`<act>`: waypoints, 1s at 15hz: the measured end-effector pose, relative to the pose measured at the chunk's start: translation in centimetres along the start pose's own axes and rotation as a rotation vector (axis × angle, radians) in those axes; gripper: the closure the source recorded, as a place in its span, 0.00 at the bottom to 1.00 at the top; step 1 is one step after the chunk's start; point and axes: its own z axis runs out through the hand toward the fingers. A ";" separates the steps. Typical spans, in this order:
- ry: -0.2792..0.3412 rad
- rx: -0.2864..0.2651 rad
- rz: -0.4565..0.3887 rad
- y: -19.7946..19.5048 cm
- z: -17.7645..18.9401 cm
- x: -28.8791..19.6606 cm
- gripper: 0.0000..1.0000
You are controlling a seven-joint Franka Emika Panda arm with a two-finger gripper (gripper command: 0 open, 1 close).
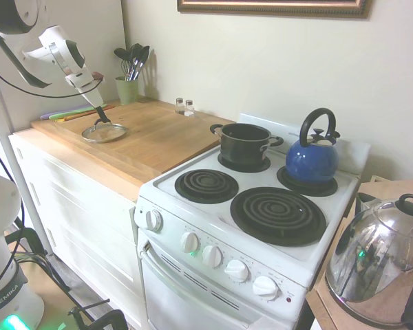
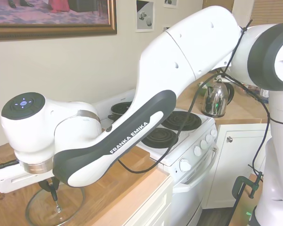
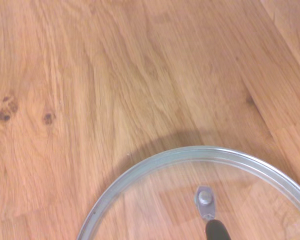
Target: Uncover the lid of the pot
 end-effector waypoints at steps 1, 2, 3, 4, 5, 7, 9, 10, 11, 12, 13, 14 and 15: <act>-0.006 -0.005 0.004 -0.1 0.0 0.2 0.00; -0.011 -0.008 0.006 -0.2 0.1 0.3 0.00; -0.014 -0.009 0.007 -0.3 0.1 0.5 0.00; -0.014 -0.011 0.008 -0.3 0.2 0.7 0.00; -0.014 -0.011 0.009 -0.3 0.2 0.8 0.00; -0.013 -0.010 0.009 -0.4 0.2 0.9 0.00; -0.013 -0.006 0.012 -0.6 0.1 1.1 0.00; -0.014 -0.004 0.014 -0.8 0.1 1.3 0.00; -0.017 -0.003 0.016 -0.9 0.0 1.5 0.00; -0.020 -0.003 0.018 -1.1 -0.1 1.7 0.00; -0.021 0.000 0.022 -1.2 -0.2 1.9 0.00; -0.025 0.006 0.031 -1.4 -0.5 2.2 0.00; -0.040 0.016 0.041 -1.6 -1.2 2.6 0.00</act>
